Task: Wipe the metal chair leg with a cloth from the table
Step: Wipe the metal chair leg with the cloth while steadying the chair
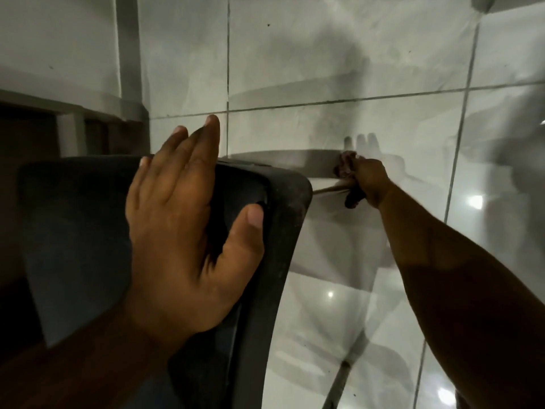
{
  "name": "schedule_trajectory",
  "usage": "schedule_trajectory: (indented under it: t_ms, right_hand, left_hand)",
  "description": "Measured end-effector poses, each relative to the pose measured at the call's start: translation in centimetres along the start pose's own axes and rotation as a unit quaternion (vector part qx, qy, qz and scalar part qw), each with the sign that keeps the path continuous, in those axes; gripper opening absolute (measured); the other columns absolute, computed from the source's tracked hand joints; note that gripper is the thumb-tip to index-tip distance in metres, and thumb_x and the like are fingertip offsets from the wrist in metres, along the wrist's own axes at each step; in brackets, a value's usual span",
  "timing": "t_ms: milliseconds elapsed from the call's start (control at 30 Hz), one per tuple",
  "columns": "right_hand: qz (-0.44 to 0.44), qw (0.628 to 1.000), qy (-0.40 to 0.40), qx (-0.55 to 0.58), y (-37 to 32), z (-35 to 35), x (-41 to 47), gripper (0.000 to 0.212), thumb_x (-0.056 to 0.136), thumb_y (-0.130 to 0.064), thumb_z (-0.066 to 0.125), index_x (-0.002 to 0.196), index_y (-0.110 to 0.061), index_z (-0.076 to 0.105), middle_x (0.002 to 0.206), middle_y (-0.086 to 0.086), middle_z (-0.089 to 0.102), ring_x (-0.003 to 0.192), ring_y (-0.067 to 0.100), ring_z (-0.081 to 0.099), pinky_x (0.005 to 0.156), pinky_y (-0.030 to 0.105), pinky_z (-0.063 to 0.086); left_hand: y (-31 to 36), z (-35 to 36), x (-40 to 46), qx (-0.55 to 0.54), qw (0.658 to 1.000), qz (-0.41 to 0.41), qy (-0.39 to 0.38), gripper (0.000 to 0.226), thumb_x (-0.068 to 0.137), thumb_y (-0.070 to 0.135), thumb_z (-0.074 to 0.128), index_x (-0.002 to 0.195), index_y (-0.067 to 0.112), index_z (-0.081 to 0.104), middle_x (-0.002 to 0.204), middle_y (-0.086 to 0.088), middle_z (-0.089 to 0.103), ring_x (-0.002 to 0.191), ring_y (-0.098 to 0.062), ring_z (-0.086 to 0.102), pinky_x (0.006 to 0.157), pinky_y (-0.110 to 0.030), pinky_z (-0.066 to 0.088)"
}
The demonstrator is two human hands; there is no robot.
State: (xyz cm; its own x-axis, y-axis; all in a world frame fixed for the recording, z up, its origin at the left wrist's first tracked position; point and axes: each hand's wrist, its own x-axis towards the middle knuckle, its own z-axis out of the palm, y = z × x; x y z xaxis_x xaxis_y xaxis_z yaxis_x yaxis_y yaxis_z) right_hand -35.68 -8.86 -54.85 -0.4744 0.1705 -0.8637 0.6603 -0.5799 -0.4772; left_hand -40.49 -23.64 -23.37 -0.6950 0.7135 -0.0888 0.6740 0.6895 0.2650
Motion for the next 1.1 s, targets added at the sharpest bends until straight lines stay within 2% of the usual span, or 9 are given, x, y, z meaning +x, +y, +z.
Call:
schedule_trajectory:
  t_ms: [100,167,300,433,533,633,800,933,1100]
  right_hand:
    - [-0.014,0.999,0.003,0.033,0.3,-0.5,0.6,0.025,0.093,-0.015,0.062,0.106,0.006,0.067,0.108,0.022,0.071,0.091,0.04,0.07,0.049,0.033,0.058]
    - [-0.022,0.998,0.013,0.065,0.0,-0.7,0.8,0.006,0.091,0.001,0.059,0.096,-0.001,0.063,0.095,0.016,0.073,0.09,0.034,0.072,0.063,0.035,0.062]
    - [-0.037,0.986,0.079,0.139,-2.2,-2.5,1.3,0.018,0.09,0.005,0.059,0.074,-0.003,0.062,0.057,0.005,0.065,0.052,0.023,0.065,0.047,0.03,0.056]
    - [-0.041,0.985,0.132,0.104,-3.6,-4.6,-0.4,0.025,0.095,-0.014,0.059,0.07,-0.013,0.062,0.07,0.009,0.063,0.047,0.017,0.064,0.045,0.025,0.048]
    - [0.001,0.99,0.09,0.11,-2.3,-4.1,-4.5,0.033,0.098,-0.024,0.055,0.067,-0.014,0.057,0.055,0.007,0.056,0.025,0.014,0.047,0.033,0.016,0.035]
    - [0.042,0.982,0.049,0.178,0.0,-3.0,-9.0,0.038,0.096,-0.034,0.061,0.064,-0.013,0.056,0.048,0.005,0.046,0.029,0.019,0.04,0.038,0.021,0.03]
    - [0.069,0.957,0.074,0.27,3.4,-1.0,-15.9,0.027,0.101,-0.019,0.049,0.079,-0.006,0.059,0.061,0.013,0.057,0.048,0.029,0.052,0.04,0.023,0.042]
    - [0.086,0.956,0.05,0.275,3.2,0.0,-22.3,0.018,0.094,-0.007,0.041,0.089,-0.001,0.057,0.076,0.018,0.049,0.062,0.031,0.05,0.053,0.031,0.039]
    - [0.05,0.967,0.081,0.237,3.5,-0.6,-30.6,0.021,0.084,0.002,0.037,0.075,0.002,0.057,0.062,0.019,0.044,0.047,0.03,0.045,0.047,0.034,0.038]
  left_hand:
    - [-0.1,0.0,0.0,0.001,1.0,-0.003,0.0,0.072,0.092,0.047,0.033,0.144,-0.004,0.037,0.149,-0.021,0.045,0.143,-0.038,0.037,0.114,-0.067,0.026]
    - [-0.1,0.0,-0.1,0.001,1.0,0.001,0.002,0.07,0.092,0.043,0.035,0.143,-0.005,0.037,0.15,-0.02,0.044,0.144,-0.038,0.035,0.115,-0.068,0.025]
    - [0.0,-0.1,-0.1,0.0,1.0,0.004,0.004,0.07,0.091,0.041,0.035,0.142,-0.006,0.038,0.148,-0.021,0.045,0.143,-0.038,0.036,0.114,-0.068,0.026]
    - [0.2,-0.1,-0.2,0.024,1.0,-0.014,0.002,0.072,0.088,0.044,0.036,0.145,0.001,0.039,0.151,-0.014,0.043,0.146,-0.033,0.033,0.117,-0.066,0.022]
    - [0.5,-0.7,-0.1,0.034,0.999,-0.035,-0.011,0.075,0.087,0.05,0.034,0.147,0.006,0.037,0.152,-0.012,0.043,0.148,-0.029,0.03,0.119,-0.063,0.019]
    - [0.6,-1.0,0.0,0.036,0.998,-0.045,-0.024,0.076,0.087,0.054,0.032,0.149,0.01,0.035,0.155,-0.01,0.04,0.149,-0.026,0.027,0.122,-0.059,0.016]
    - [0.5,-1.1,-0.2,0.044,0.997,-0.055,-0.043,0.079,0.086,0.058,0.029,0.154,0.017,0.023,0.164,-0.005,0.024,0.154,-0.023,0.012,0.125,-0.054,0.009]
    - [1.5,-1.7,-1.1,0.039,0.995,-0.078,-0.054,0.081,0.088,0.058,0.018,0.156,0.014,0.008,0.167,-0.01,0.003,0.155,-0.026,-0.005,0.126,-0.051,0.001]
    - [-0.5,-2.6,-12.2,0.098,0.986,0.009,-0.137,0.086,0.091,0.064,0.025,0.155,0.014,-0.004,0.166,-0.015,-0.002,0.154,-0.029,-0.007,0.125,-0.055,0.007]
